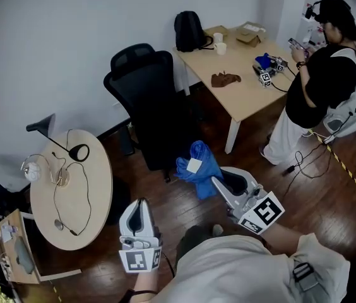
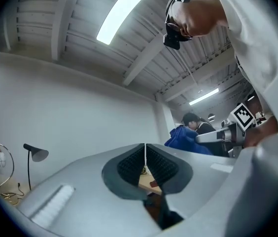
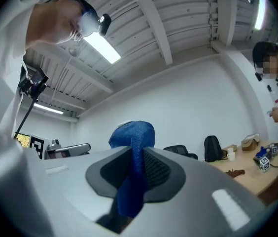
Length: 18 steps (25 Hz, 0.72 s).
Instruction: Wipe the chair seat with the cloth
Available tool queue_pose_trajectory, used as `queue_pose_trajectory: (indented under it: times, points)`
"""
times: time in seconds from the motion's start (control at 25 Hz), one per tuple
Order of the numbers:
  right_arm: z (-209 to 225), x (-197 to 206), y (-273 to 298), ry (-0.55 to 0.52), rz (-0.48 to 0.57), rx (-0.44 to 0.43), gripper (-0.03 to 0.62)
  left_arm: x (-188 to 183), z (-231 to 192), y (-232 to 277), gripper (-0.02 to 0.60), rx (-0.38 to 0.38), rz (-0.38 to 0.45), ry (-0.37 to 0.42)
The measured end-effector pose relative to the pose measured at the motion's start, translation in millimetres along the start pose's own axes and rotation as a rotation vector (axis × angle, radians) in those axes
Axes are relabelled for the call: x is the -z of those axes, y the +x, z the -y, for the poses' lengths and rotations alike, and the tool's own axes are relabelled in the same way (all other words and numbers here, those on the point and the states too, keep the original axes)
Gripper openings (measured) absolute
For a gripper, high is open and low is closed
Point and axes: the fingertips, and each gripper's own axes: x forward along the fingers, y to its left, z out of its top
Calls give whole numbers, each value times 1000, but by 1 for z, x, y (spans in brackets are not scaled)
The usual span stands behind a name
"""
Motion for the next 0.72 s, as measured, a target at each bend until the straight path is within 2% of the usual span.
queue_pose_trajectory:
  times: [0.16,0.32,0.48,0.6,0.68,0.72]
  points:
    - [-24,-20,-26,-11,30,-12,64,-9,28,-16,67,38,-7,-10]
    - [-38,-29,-32,-4,32,-26,64,-24,35,-21,66,44,4,-12]
    - [-52,-26,-36,-17,31,-57,64,-28,47,-31,69,107,23,78]
    - [-56,-18,-37,3,19,-67,64,-20,50,-41,67,118,38,98]
    - [-62,-19,-42,5,22,-73,64,-23,48,-44,67,96,53,74]
    - [-65,-20,-44,0,23,-76,64,-27,46,-43,66,72,66,38]
